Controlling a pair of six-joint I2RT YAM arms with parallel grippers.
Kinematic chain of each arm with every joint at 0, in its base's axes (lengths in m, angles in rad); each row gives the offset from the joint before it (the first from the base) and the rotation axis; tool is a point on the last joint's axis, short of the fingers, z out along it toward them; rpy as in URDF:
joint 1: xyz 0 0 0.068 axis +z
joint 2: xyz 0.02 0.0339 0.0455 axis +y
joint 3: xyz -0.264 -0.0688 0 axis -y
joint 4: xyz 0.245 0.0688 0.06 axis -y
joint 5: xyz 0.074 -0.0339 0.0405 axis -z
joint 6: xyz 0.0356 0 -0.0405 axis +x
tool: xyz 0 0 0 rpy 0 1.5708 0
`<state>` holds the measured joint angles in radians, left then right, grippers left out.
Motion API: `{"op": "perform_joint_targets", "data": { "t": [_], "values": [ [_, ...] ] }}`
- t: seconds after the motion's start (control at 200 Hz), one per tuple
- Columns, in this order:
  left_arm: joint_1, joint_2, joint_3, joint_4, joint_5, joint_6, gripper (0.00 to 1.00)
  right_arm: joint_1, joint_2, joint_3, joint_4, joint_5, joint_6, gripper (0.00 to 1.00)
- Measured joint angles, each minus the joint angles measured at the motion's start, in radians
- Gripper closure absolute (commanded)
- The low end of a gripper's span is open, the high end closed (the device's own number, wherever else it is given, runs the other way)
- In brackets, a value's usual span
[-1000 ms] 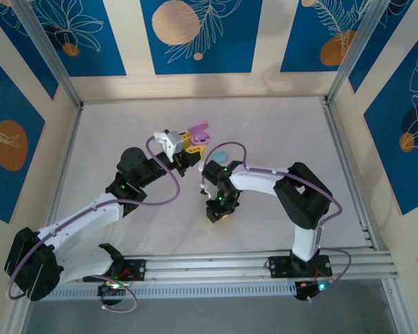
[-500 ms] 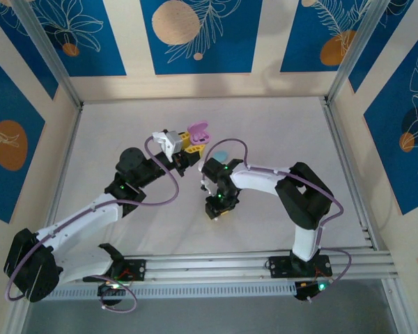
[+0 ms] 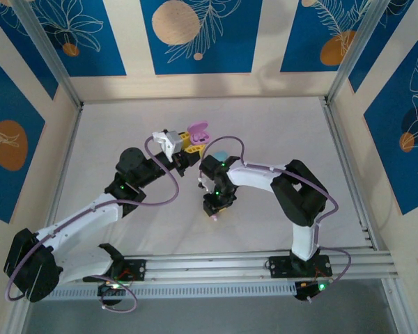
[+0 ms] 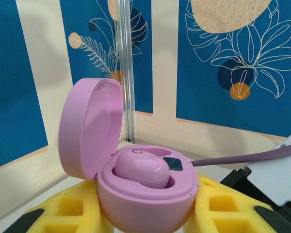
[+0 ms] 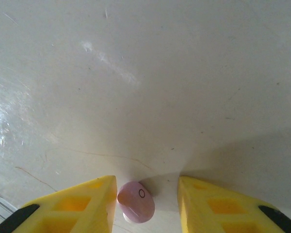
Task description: Insert wireless bluetooth earbuds into charging case
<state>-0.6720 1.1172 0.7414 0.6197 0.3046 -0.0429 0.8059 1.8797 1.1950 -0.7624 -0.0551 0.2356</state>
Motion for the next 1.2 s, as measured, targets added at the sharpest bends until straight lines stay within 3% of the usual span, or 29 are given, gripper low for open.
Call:
{"op": "perform_joint_targets", "data": {
  "t": [0.7,1.201],
  "values": [
    [0.000,0.000,0.000,0.000,0.000,0.000,0.69,0.013,-0.003,-0.015,-0.019,-0.046,0.010,0.66],
    [0.000,0.000,0.000,0.000,0.000,0.000,0.69,0.013,0.025,0.016,-0.045,-0.034,0.103,0.74]
  ]
}}
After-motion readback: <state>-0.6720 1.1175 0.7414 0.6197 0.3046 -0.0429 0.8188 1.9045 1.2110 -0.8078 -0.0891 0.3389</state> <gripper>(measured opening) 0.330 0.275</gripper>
